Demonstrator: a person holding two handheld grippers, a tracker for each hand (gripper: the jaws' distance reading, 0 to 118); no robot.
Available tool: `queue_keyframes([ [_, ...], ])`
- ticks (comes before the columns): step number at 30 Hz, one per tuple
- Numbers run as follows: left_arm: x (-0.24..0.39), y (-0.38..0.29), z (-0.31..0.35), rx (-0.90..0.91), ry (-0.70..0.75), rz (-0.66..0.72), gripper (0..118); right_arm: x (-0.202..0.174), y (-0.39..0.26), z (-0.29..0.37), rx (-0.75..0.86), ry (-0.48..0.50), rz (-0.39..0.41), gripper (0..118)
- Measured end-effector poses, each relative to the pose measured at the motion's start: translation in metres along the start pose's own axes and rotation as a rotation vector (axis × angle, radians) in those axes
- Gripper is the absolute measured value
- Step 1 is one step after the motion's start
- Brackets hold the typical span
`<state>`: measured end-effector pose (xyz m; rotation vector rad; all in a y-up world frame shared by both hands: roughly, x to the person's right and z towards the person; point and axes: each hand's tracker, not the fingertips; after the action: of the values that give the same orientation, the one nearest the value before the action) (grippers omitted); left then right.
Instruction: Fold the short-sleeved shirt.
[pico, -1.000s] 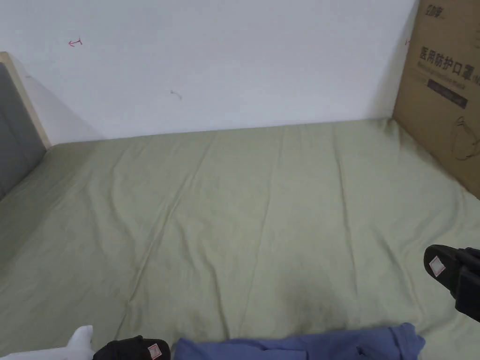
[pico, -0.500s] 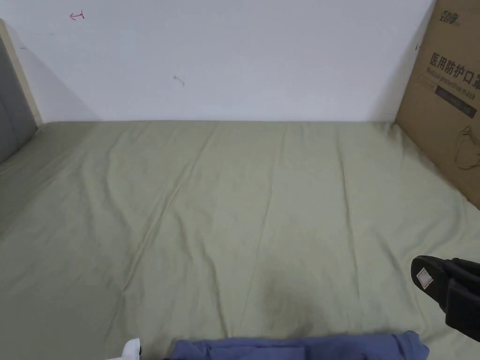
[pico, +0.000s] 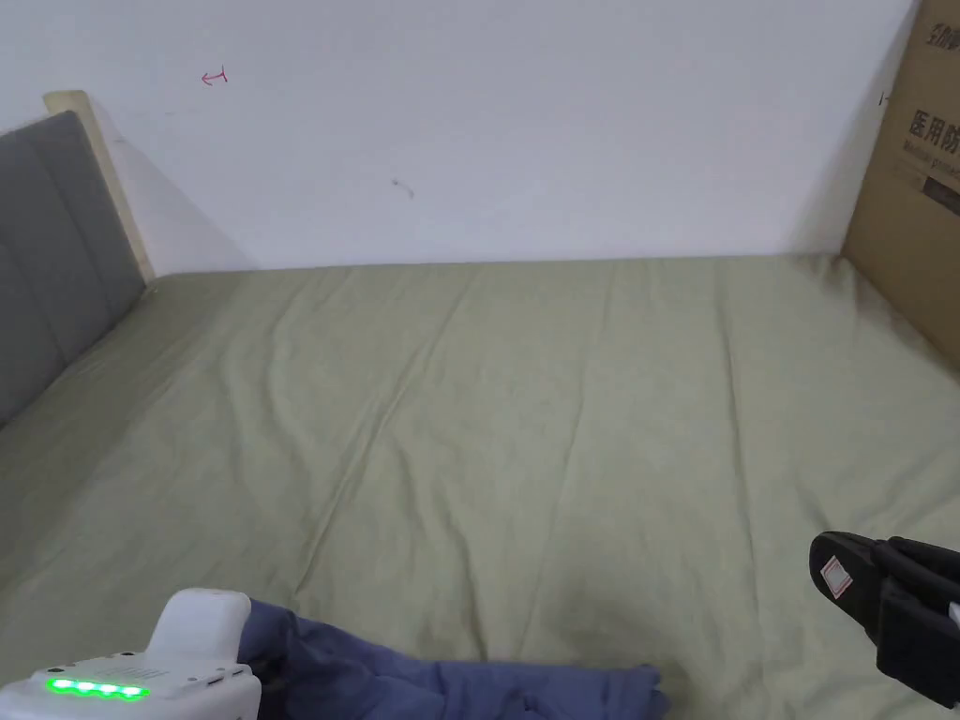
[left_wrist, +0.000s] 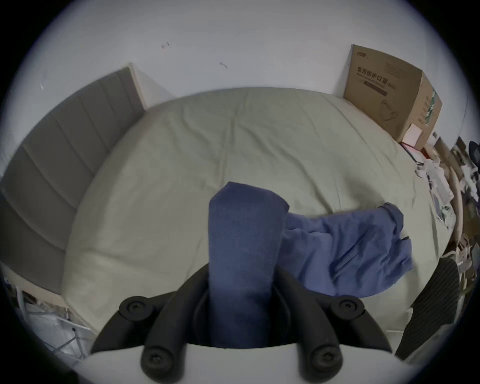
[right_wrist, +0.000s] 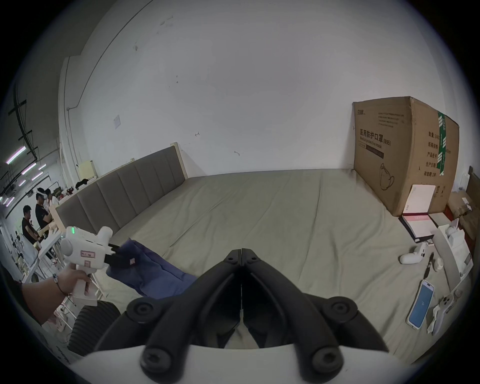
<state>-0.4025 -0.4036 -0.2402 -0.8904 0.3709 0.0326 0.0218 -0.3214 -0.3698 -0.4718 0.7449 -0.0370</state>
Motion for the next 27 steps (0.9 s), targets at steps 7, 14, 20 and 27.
queue_keyframes([
  [7, 0.076, 0.027, -0.01, -0.143, -0.471, 0.225, 10, 0.021, -0.003, 0.017, 0.023, -0.01, -0.052, 0],
  [14, 0.163, 0.031, -0.074, -0.304, -0.882, 0.473, 112, 0.043, -0.009, 0.033, 0.025, -0.056, -0.117, 0],
  [20, 0.151, 0.029, -0.054, -0.223, -0.821, 0.381, 110, 0.056, -0.009, 0.037, 0.042, -0.071, -0.129, 0],
  [27, 0.137, 0.026, -0.026, -0.142, -0.586, 0.085, 4, 0.057, -0.01, 0.029, 0.058, -0.065, -0.136, 0],
])
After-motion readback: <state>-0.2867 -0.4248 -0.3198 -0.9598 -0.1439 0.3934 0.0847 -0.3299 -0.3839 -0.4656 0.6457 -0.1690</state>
